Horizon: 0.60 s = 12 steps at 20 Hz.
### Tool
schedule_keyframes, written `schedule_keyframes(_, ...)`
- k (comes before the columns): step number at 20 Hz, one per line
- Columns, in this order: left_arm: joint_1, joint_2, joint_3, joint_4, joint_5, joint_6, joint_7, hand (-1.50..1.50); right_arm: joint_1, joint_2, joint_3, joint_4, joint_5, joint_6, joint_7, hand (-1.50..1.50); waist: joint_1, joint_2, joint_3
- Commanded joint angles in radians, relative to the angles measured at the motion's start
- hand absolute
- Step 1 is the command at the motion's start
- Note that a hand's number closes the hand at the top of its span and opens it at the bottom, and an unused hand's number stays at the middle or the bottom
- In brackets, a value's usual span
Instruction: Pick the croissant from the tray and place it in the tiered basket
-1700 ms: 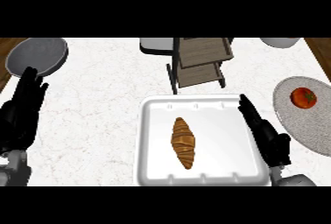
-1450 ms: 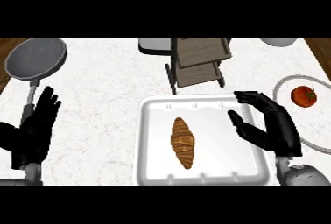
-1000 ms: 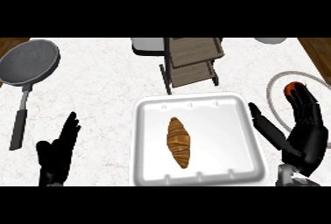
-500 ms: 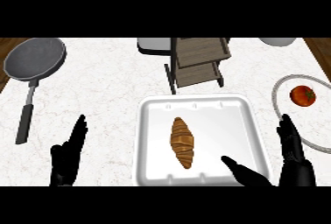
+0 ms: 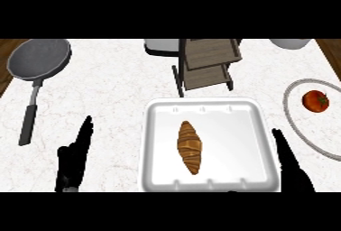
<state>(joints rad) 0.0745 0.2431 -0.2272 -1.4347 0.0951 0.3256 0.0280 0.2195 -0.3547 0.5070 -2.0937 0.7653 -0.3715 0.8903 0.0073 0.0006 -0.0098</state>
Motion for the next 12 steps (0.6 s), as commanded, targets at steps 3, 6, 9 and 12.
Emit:
schedule_keyframes(3,0.013,-0.020,-0.002,0.069,-0.003,-0.014,-0.054,0.00,-0.175,0.150,0.111,-0.052,0.299,0.231,0.392,-1.50,0.006,0.000,0.002)
schedule_keyframes(6,-0.034,-0.011,0.001,0.037,-0.003,-0.021,0.000,0.00,-0.275,0.300,0.172,0.087,0.397,0.314,0.455,-1.50,0.010,0.001,0.005)
schedule_keyframes(9,-0.014,-0.025,-0.002,0.038,-0.011,-0.006,-0.009,0.00,-0.353,0.348,0.182,0.165,0.435,0.362,0.509,-1.50,0.011,0.001,0.006)
schedule_keyframes(12,-0.025,-0.029,-0.005,0.026,-0.004,-0.015,0.014,0.00,-0.360,0.351,0.156,0.225,0.428,0.422,0.512,-1.50,0.005,0.002,0.007)
